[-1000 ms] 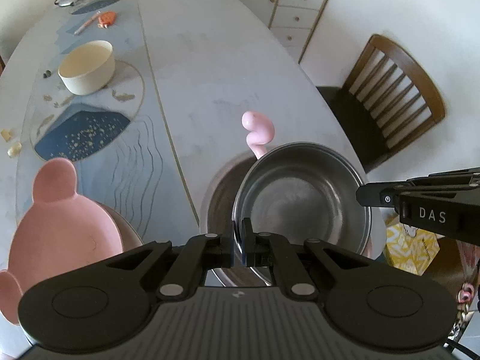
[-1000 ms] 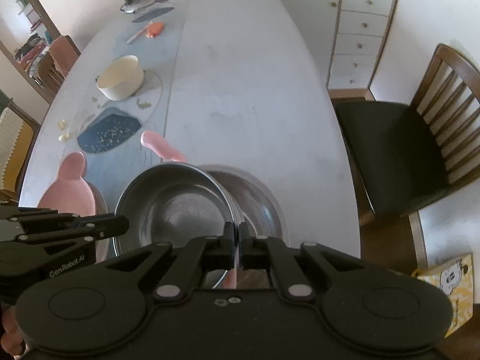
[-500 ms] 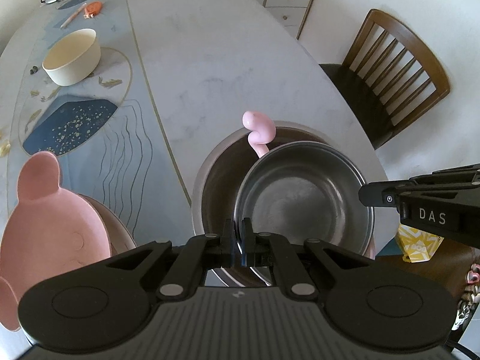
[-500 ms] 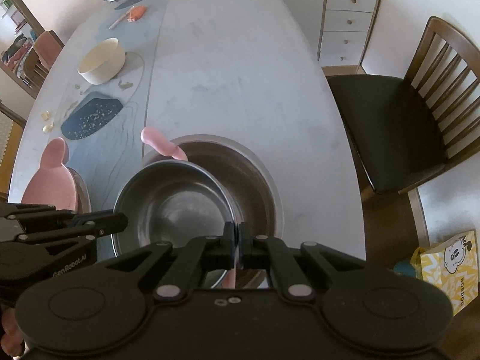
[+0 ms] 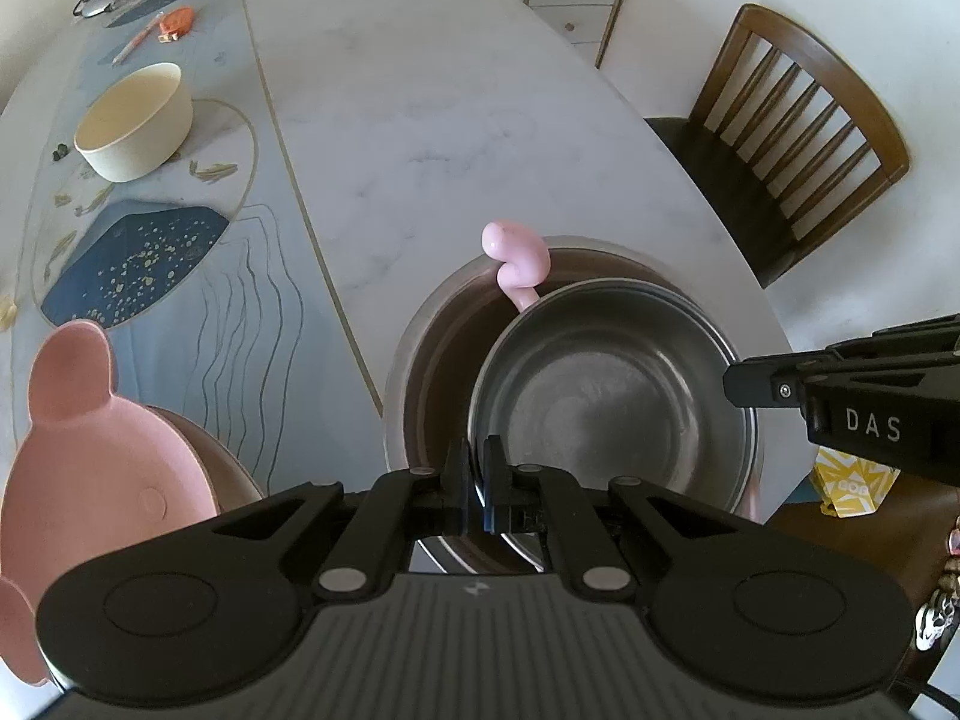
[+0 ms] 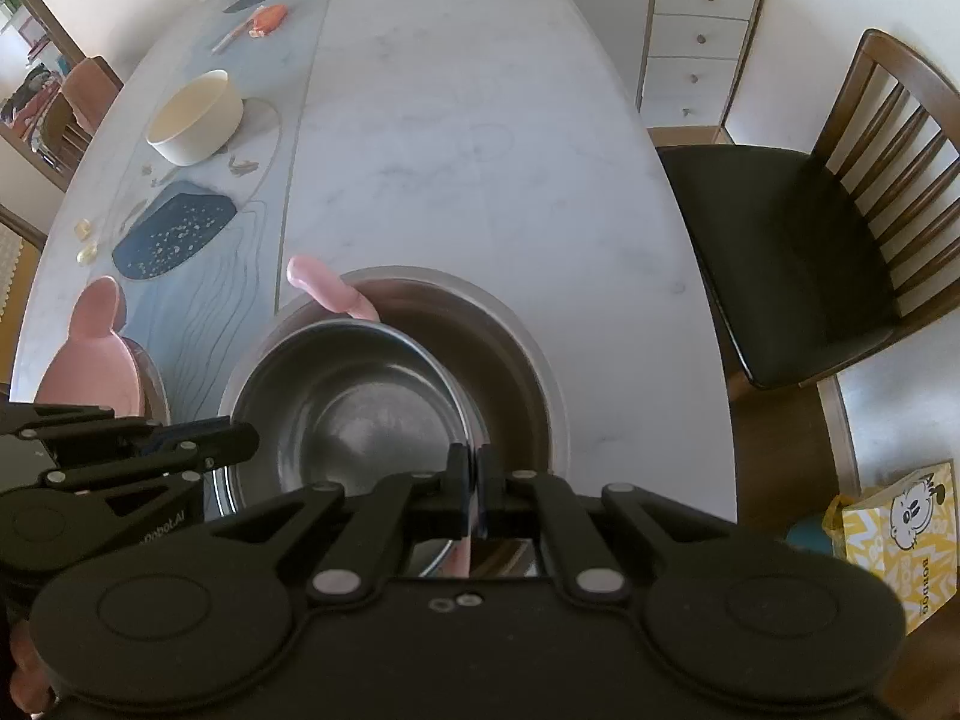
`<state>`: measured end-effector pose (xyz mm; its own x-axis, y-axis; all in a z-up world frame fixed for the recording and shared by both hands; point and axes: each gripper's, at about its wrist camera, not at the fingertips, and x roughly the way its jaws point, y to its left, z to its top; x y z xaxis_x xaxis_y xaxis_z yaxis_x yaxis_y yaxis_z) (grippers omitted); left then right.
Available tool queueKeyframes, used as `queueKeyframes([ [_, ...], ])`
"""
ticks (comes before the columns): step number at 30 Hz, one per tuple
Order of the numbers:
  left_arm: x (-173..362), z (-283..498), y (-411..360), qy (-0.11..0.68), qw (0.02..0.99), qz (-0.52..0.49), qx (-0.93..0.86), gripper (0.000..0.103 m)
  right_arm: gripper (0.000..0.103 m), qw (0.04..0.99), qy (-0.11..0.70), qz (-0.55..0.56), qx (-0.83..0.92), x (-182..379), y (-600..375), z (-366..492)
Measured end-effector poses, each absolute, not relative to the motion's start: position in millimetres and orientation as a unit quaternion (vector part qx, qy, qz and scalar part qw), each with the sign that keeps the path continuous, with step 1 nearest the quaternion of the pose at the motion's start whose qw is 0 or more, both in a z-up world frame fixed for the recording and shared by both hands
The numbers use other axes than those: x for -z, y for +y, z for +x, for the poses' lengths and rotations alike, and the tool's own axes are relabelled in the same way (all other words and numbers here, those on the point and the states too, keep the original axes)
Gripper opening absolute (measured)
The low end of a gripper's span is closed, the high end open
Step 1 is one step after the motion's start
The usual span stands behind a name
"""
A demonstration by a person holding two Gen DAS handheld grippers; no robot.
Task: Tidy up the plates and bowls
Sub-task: 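Lower the pink-handled saucepan into the steel bowl and open both tools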
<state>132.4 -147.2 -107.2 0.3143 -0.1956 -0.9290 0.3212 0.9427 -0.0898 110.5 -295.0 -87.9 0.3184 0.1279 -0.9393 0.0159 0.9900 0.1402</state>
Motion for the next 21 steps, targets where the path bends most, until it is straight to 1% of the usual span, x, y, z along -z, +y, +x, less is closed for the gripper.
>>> queueKeyframes([
  [2, 107.3, 132.9, -146.9, 0.563, 0.809, 0.056, 0.162, 0.003, 0.005, 0.808, 0.584, 0.066, -0.033, 88.3, -296.3, 111.1],
  [9, 106.9, 134.9, -143.5, 0.564, 0.808, 0.036, 0.166, 0.003, 0.015, 0.812, 0.579, 0.061, -0.039, 84.9, -296.0, 109.2],
  [17, 102.6, 130.3, -142.7, 0.556, 0.813, 0.038, 0.168, 0.004, 0.02, 0.817, 0.571, 0.063, -0.044, 77.7, -297.9, 104.1],
  [21, 94.9, 125.8, -140.7, 0.543, 0.822, 0.046, 0.168, 0.005, 0.027, 0.824, 0.561, 0.06, -0.053, 68.0, -294.6, 101.4],
])
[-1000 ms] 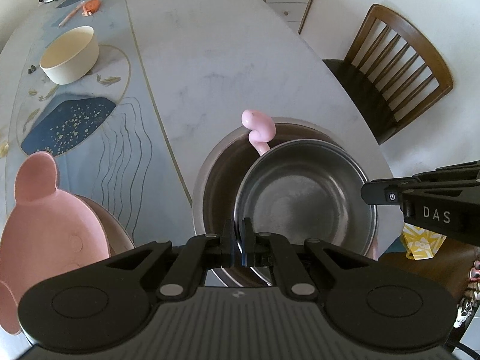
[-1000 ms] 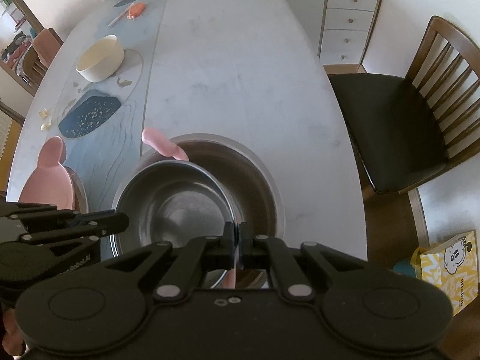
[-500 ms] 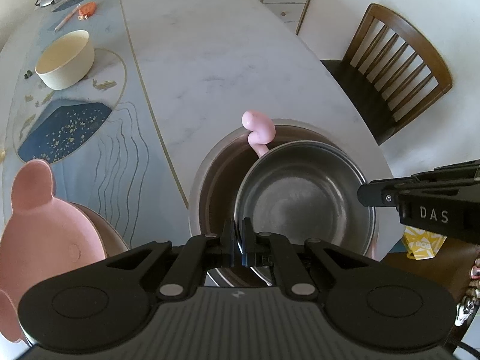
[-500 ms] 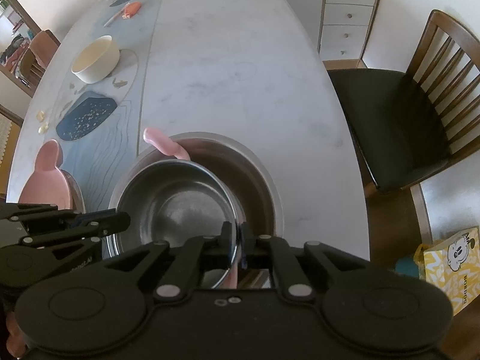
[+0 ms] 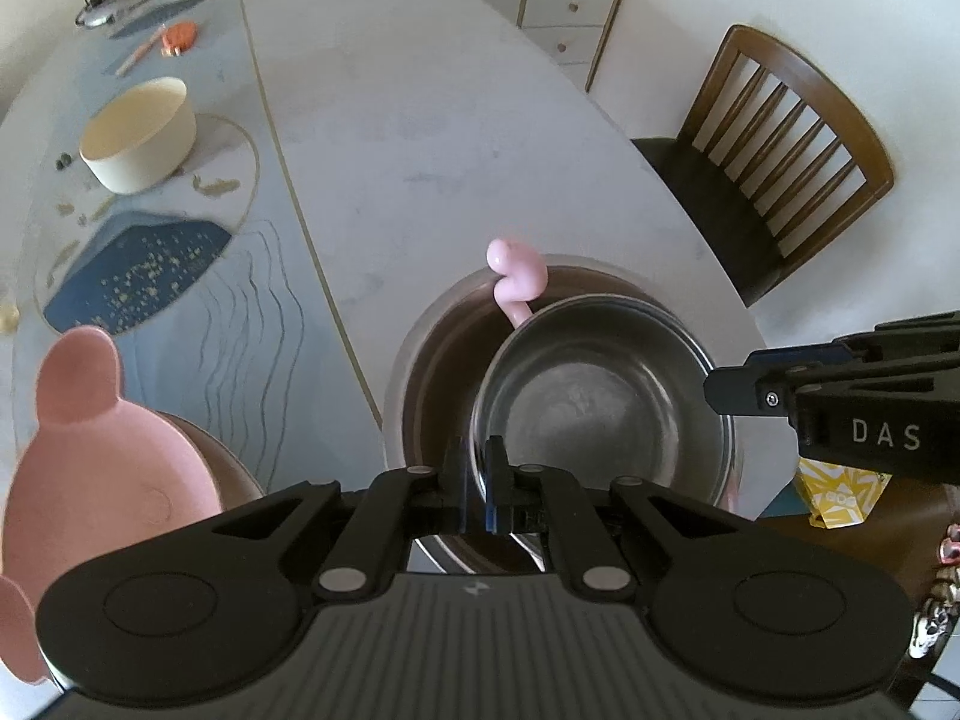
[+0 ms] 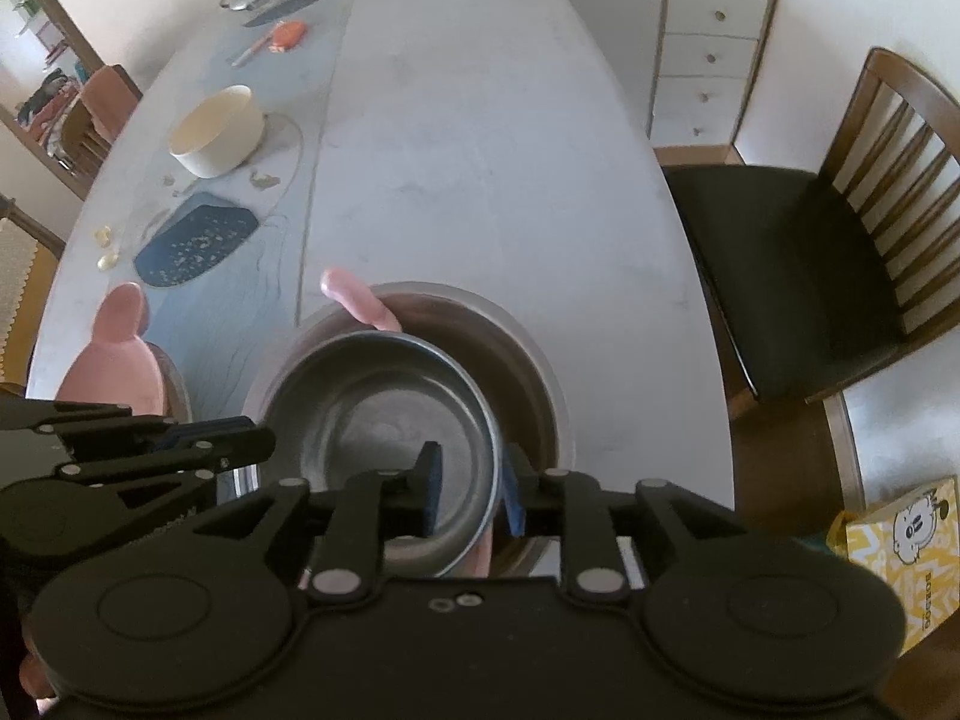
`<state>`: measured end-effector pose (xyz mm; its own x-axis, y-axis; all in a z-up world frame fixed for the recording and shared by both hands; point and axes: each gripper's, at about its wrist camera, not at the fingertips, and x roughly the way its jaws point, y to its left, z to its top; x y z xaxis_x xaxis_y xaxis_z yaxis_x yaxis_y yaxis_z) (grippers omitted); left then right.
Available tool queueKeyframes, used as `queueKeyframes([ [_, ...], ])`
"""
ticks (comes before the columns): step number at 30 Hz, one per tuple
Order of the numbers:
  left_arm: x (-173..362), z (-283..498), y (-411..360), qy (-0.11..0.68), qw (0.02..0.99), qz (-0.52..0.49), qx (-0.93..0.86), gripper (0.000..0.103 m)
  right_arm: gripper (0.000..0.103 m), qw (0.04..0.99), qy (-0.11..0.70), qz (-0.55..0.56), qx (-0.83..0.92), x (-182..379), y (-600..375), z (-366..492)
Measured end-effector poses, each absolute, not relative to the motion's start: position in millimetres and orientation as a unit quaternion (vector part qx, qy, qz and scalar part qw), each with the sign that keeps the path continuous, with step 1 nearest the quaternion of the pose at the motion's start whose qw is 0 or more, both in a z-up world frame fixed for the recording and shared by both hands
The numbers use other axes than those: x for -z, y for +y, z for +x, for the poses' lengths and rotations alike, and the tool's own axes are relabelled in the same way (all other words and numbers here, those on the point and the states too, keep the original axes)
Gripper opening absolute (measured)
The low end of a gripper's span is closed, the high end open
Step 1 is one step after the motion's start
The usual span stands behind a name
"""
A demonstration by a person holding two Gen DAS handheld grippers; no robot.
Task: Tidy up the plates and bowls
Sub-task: 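Lower the pink-handled saucepan into the steel bowl and open both tools, then move both tools over to the cream-coloured bowl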
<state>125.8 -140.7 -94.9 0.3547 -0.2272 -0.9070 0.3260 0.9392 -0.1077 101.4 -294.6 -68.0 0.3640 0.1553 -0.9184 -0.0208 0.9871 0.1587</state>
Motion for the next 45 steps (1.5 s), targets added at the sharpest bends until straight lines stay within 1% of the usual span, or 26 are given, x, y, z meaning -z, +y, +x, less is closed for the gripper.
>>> queueKeyframes([
  [2, 88.7, 123.2, -137.8, 0.532, 0.828, 0.044, 0.173, 0.005, 0.03, 0.827, 0.556, 0.061, -0.06, 62.5, -292.3, 100.2],
  [9, 64.6, 115.0, -125.0, 0.494, 0.851, 0.032, 0.175, 0.005, 0.03, 0.842, 0.531, 0.049, -0.082, 40.8, -277.1, 96.8],
  [11, 57.7, 112.7, -121.5, 0.483, 0.859, 0.031, 0.169, 0.012, 0.031, 0.846, 0.524, 0.05, -0.088, 34.4, -272.5, 96.0],
  [13, 49.9, 110.4, -115.7, 0.471, 0.866, 0.028, 0.166, 0.016, 0.032, 0.851, 0.515, 0.048, -0.096, 27.7, -267.7, 95.6],
  [15, 42.8, 108.1, -110.1, 0.46, 0.873, 0.026, 0.163, 0.021, 0.034, 0.857, 0.503, 0.045, -0.104, 20.1, -262.3, 95.0],
  [17, 35.8, 105.8, -103.4, 0.447, 0.88, 0.023, 0.159, 0.029, 0.035, 0.861, 0.494, 0.043, -0.112, 13.2, -256.6, 94.0],
  [18, 31.7, 104.4, -99.3, 0.441, 0.884, 0.021, 0.156, 0.031, 0.035, 0.863, 0.489, 0.042, -0.116, 9.8, -253.9, 94.2],
  [19, 28.7, 103.9, -95.9, 0.436, 0.886, 0.019, 0.154, 0.034, 0.038, 0.865, 0.484, 0.042, -0.121, 6.4, -251.3, 94.5],
  [20, 24.7, 103.1, -91.0, 0.43, 0.89, 0.017, 0.151, 0.039, 0.04, 0.868, 0.479, 0.041, -0.125, 2.8, -248.7, 95.0],
  [21, 21.1, 102.6, -86.8, 0.424, 0.893, 0.014, 0.148, 0.043, 0.044, 0.871, 0.473, 0.039, -0.129, -0.8, -245.2, 96.0],
  [22, 17.4, 101.6, -82.2, 0.418, 0.897, 0.012, 0.144, 0.052, 0.047, 0.873, 0.469, 0.036, -0.132, -4.6, -241.7, 96.7],
  [23, 14.1, 100.6, -78.7, 0.411, 0.901, 0.011, 0.141, 0.059, 0.047, 0.875, 0.464, 0.036, -0.137, -8.2, -238.5, 98.2],
  [26, 2.9, 99.3, -64.0, 0.388, 0.913, 0.012, 0.125, 0.065, 0.049, 0.88, 0.45, 0.029, -0.147, -17.3, -228.0, 106.1],
  [27, -0.5, 100.3, -58.3, 0.385, 0.915, 0.009, 0.119, 0.066, 0.052, 0.882, 0.446, 0.028, -0.151, -20.1, -224.5, 109.4],
  [28, -3.1, 101.4, -53.1, 0.382, 0.917, 0.005, 0.114, 0.068, 0.058, 0.883, 0.443, 0.026, -0.154, -23.2, -220.8, 112.8],
  [30, -8.6, 104.8, -43.1, 0.374, 0.922, -0.002, 0.101, 0.073, 0.066, 0.887, 0.432, 0.023, -0.16, -28.4, -213.7, 120.6],
  [31, -10.6, 107.1, -38.2, 0.37, 0.924, -0.005, 0.094, 0.076, 0.066, 0.888, 0.43, 0.02, -0.164, -30.9, -209.5, 125.5],
  [32, -12.9, 110.0, -32.7, 0.365, 0.927, -0.008, 0.087, 0.077, 0.066, 0.888, 0.428, 0.019, -0.167, -32.6, -206.6, 130.0],
  [34, -16.1, 116.1, -23.2, 0.356, 0.932, -0.015, 0.068, 0.077, 0.076, 0.889, 0.423, 0.015, -0.173, -35.6, -199.1, 141.0],
  [37, -20.0, 127.9, -8.9, 0.346, 0.937, -0.026, 0.041, 0.081, 0.086, 0.892, 0.414, 0.003, -0.179, -39.0, -188.8, 159.7],
  [41, -19.4, 153.0, 8.6, 0.35, 0.935, -0.042, 0.021, 0.081, 0.09, 0.89, 0.413, -0.01, -0.191, -36.0, -174.2, 189.2],
  [42, -18.2, 160.4, 12.1, 0.354, 0.934, -0.045, 0.018, 0.081, 0.1, 0.89, 0.412, -0.013, -0.193, -34.0, -170.0, 199.0],
  [43, -16.3, 167.6, 15.4, 0.357, 0.933, -0.048, 0.015, 0.081, 0.102, 0.891, 0.409, -0.014, -0.195, -31.6, -166.2, 205.5],
  [45, -11.7, 185.5, 22.6, 0.363, 0.93, -0.054, 0.007, 0.081, 0.102, 0.891, 0.407, -0.02, -0.2, -28.0, -159.4, 222.6],
])
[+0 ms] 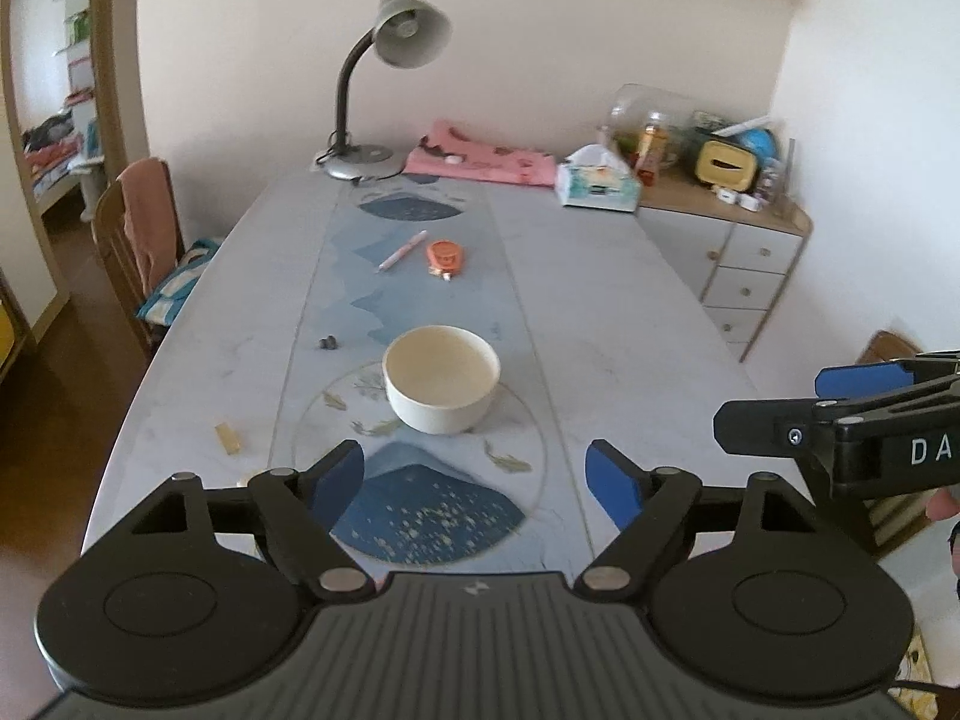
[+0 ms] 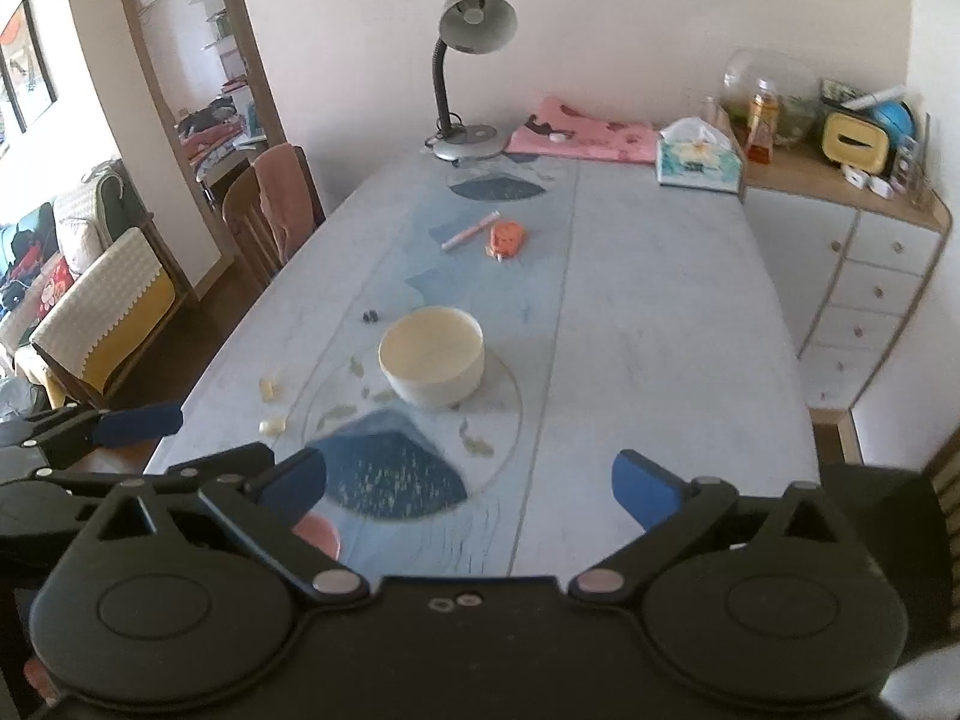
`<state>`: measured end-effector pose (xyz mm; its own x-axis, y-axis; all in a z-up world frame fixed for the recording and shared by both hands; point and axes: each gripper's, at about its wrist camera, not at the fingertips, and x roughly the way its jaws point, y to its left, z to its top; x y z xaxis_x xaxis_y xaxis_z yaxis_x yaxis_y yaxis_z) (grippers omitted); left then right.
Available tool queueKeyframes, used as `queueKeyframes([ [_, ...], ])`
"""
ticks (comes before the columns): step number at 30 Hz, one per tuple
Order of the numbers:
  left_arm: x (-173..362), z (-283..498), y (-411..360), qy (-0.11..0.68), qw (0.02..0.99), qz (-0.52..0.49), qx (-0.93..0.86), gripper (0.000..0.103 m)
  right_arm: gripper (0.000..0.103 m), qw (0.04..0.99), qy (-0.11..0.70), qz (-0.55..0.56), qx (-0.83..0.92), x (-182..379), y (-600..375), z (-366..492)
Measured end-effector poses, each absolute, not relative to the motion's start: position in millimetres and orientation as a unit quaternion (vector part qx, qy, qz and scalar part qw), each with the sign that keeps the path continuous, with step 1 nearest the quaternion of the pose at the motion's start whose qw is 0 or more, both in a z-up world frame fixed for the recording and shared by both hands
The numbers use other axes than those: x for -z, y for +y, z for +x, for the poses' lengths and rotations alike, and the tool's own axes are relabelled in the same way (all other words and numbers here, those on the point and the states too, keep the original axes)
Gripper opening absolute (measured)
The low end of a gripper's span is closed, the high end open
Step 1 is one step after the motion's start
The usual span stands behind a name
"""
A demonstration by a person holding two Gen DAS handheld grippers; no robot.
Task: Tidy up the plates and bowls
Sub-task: 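Move both tools over to the cream-coloured bowl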
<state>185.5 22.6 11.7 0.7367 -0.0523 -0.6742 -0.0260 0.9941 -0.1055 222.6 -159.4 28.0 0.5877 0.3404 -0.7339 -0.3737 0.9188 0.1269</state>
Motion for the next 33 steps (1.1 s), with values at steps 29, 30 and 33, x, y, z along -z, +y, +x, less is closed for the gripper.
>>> queueKeyframes([
  [29, 101.5, 392.0, 71.3, 0.484, 0.868, -0.062, -0.087, 0.081, 0.09, 0.829, 0.527, 0.01, -0.187, 89.8, -99.2, 449.0],
  [30, 105.2, 395.2, 72.1, 0.488, 0.866, -0.063, -0.087, 0.081, 0.09, 0.827, 0.53, 0.01, -0.185, 93.6, -98.1, 451.7],
  [33, 115.7, 404.0, 72.5, 0.497, 0.861, -0.064, -0.09, 0.081, 0.085, 0.823, 0.538, 0.008, -0.182, 104.9, -93.0, 460.0],
])
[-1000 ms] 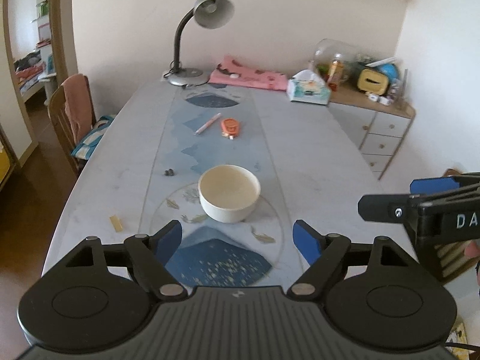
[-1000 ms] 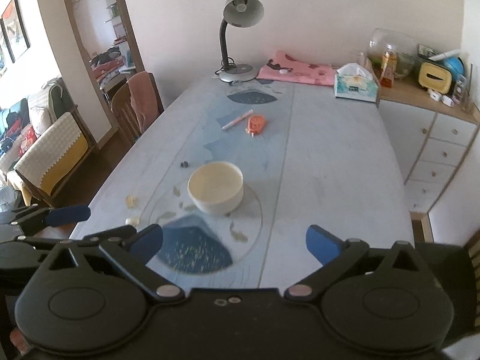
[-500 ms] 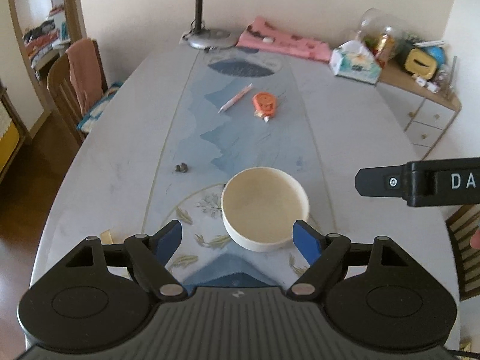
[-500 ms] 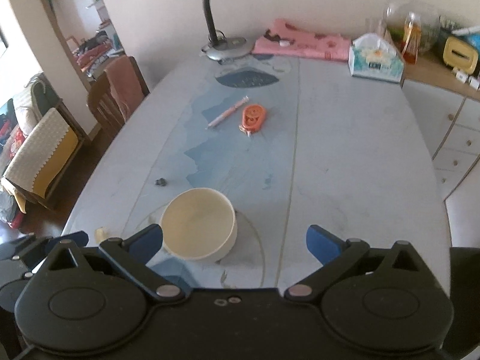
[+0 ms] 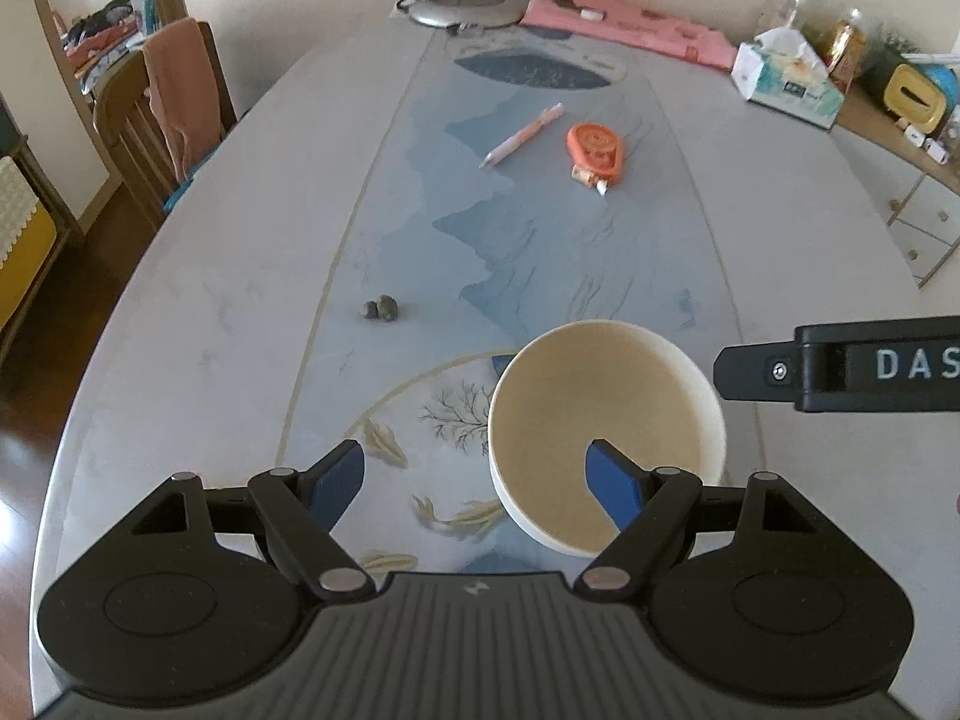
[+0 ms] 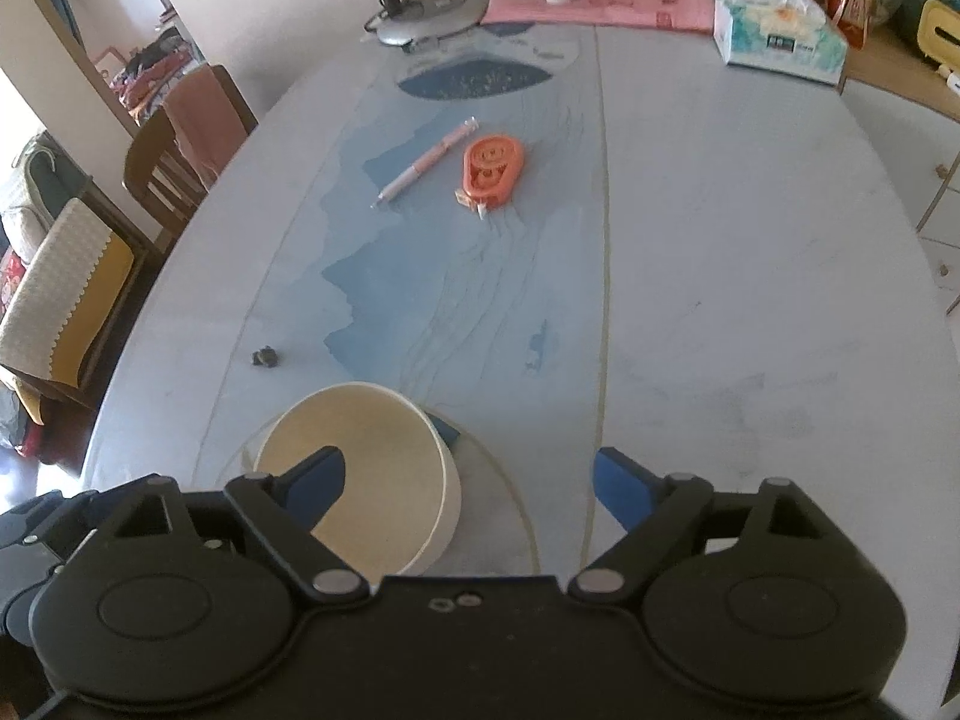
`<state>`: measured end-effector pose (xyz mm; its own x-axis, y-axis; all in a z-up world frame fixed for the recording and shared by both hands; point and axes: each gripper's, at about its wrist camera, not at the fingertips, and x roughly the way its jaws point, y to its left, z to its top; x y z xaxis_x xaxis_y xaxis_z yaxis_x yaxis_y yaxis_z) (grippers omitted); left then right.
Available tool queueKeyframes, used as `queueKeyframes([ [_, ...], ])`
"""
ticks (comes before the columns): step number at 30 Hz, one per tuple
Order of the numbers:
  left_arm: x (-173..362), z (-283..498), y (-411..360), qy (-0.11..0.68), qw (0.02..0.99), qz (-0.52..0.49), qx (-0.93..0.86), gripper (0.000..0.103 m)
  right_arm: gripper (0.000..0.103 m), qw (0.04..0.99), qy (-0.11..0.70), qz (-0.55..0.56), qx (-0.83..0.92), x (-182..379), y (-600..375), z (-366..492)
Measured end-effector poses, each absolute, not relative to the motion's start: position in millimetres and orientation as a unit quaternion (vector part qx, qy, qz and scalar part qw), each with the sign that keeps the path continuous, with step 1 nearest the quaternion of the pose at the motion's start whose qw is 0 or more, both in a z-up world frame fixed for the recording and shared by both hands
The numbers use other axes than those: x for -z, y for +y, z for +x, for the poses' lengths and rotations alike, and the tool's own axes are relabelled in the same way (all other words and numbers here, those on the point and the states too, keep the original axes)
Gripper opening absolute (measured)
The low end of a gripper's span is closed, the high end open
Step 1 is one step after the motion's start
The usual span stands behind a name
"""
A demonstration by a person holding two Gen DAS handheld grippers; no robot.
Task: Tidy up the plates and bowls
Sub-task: 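Move both tools over to the cream-coloured bowl, then close both tools on the rim of the cream bowl, then lift the cream bowl and carry it over the saucepan with both tools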
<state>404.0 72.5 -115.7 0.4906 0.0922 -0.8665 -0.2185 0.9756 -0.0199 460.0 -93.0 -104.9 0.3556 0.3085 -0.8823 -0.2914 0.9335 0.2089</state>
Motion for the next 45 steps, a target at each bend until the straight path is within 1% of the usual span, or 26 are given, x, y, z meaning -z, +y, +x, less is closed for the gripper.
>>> queueKeyframes([
  [7, 133.8, 419.9, 74.4, 0.508, 0.854, -0.063, -0.096, 0.08, 0.072, 0.816, 0.55, -0.003, -0.179, 125.4, -82.3, 469.6],
  [8, 135.7, 421.5, 75.0, 0.509, 0.853, -0.062, -0.096, 0.075, 0.07, 0.815, 0.55, -0.005, -0.179, 127.5, -80.7, 470.5],
  [10, 139.3, 424.6, 75.0, 0.515, 0.85, -0.062, -0.091, 0.066, 0.061, 0.813, 0.553, -0.01, -0.181, 131.8, -78.3, 472.1],
  [12, 142.1, 426.4, 75.0, 0.517, 0.848, -0.062, -0.095, 0.063, 0.055, 0.811, 0.556, -0.013, -0.18, 135.5, -77.0, 473.2],
  [13, 143.0, 427.2, 74.5, 0.516, 0.849, -0.061, -0.098, 0.057, 0.052, 0.81, 0.558, -0.013, -0.18, 137.1, -76.3, 473.6],
  [14, 144.1, 428.4, 74.1, 0.516, 0.849, -0.061, -0.096, 0.047, 0.05, 0.81, 0.558, -0.013, -0.18, 138.3, -75.5, 474.4],
  [16, 146.7, 430.9, 73.4, 0.522, 0.846, -0.063, -0.092, 0.034, 0.043, 0.808, 0.56, -0.016, -0.182, 140.6, -73.6, 474.0],
  [19, 147.9, 432.5, 72.6, 0.522, 0.845, -0.067, -0.09, 0.031, 0.036, 0.807, 0.56, -0.026, -0.184, 142.7, -70.8, 472.2],
  [20, 148.0, 433.1, 72.0, 0.523, 0.845, -0.066, -0.088, 0.027, 0.035, 0.806, 0.56, -0.029, -0.186, 143.0, -69.9, 471.4],
  [22, 147.9, 433.0, 71.9, 0.525, 0.844, -0.067, -0.086, 0.021, 0.028, 0.805, 0.562, -0.036, -0.187, 143.5, -68.1, 468.7],
  [25, 149.3, 433.1, 71.1, 0.534, 0.839, -0.07, -0.08, 0.014, 0.024, 0.802, 0.566, -0.046, -0.185, 144.7, -65.7, 464.5],
  [27, 148.4, 431.4, 70.3, 0.534, 0.839, -0.069, -0.081, 0.013, 0.021, 0.8, 0.57, -0.047, -0.184, 145.4, -65.3, 462.0],
  [29, 147.1, 429.9, 69.1, 0.533, 0.84, -0.067, -0.081, 0.009, 0.018, 0.799, 0.571, -0.051, -0.182, 145.3, -64.2, 458.6],
  [31, 146.3, 428.8, 68.7, 0.533, 0.84, -0.067, -0.08, 0.007, 0.01, 0.799, 0.571, -0.054, -0.183, 144.4, -63.3, 455.3],
  [32, 145.9, 428.5, 68.6, 0.533, 0.84, -0.067, -0.079, 0.006, 0.009, 0.799, 0.57, -0.055, -0.183, 143.5, -62.9, 453.8],
  [45, 118.9, 406.6, 56.1, 0.524, 0.847, -0.06, -0.065, 0.005, 0.007, 0.804, 0.569, -0.048, -0.163, 123.6, -72.5, 430.8],
])
